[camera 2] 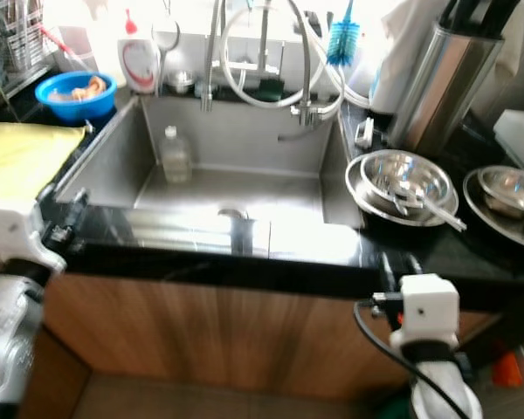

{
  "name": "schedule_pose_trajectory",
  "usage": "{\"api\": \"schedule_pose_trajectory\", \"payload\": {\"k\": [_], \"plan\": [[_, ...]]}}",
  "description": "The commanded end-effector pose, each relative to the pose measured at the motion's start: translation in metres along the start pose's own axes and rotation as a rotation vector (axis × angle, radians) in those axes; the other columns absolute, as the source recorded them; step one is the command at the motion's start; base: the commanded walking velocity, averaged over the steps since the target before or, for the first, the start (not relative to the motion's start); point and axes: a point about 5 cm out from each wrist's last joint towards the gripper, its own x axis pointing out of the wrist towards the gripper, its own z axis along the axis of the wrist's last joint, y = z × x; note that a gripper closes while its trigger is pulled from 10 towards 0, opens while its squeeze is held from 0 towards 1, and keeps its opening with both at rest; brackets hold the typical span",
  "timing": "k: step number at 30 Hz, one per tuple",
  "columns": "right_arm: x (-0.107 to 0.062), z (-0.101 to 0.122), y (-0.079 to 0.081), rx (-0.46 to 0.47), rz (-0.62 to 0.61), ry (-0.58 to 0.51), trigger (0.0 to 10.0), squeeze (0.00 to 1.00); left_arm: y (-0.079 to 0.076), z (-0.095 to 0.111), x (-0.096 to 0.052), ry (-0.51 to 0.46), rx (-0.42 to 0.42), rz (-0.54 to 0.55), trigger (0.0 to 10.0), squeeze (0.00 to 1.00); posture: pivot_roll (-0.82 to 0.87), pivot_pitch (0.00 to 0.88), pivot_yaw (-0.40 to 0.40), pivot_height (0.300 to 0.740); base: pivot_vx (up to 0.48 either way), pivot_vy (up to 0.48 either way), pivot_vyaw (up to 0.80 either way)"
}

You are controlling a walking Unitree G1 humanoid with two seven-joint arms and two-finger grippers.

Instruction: Kitchen organization

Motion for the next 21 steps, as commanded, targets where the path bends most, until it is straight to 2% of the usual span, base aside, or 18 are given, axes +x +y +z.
{"api": "schedule_pose_trajectory", "payload": {"k": [1, 2, 3, 6, 12, 21], "plan": [[0.003, 0.008, -0.001, 0.010, -0.030, -0.014, 10.0, 0.38, -0.009, -0.002, 0.011, 0.002, -0.008, -0.035, 10.0, 0.00, -0.01, 0.000, -0.026, 0.740, 0.000, 0.000, 0.00], [0.004, 0.009, -0.002, 0.013, -0.034, -0.018, 10.0, 0.84, -0.012, -0.001, 0.014, -0.003, -0.014, -0.042, 10.0, 0.00, -0.02, 0.000, -0.024, 0.740, 0.000, 0.000, 0.00], [0.006, 0.011, -0.002, 0.014, -0.031, -0.028, 10.0, 1.00, -0.014, -0.001, 0.018, -0.009, -0.029, -0.046, 10.0, 0.00, -0.02, 0.000, -0.020, 0.740, 0.000, 0.000, 0.00], [0.011, 0.016, 0.000, 0.010, -0.034, -0.053, 10.0, 1.00, -0.021, -0.005, 0.027, -0.004, -0.046, -0.070, 10.0, 0.00, -0.04, 0.000, -0.014, 0.740, 0.000, 0.000, 0.00], [0.013, 0.022, 0.000, 0.011, -0.050, -0.071, 10.0, 1.00, -0.035, -0.009, 0.035, -0.002, -0.064, -0.117, 10.0, 0.00, -0.05, 0.000, -0.014, 0.740, 0.000, 0.000, 0.00], [0.011, 0.019, 0.005, 0.018, -0.047, -0.052, 10.0, 1.00, -0.039, -0.018, 0.033, 0.007, -0.070, -0.135, 10.0, 0.00, -0.04, 0.000, -0.020, 0.740, 0.000, 0.000, 0.00]]}}
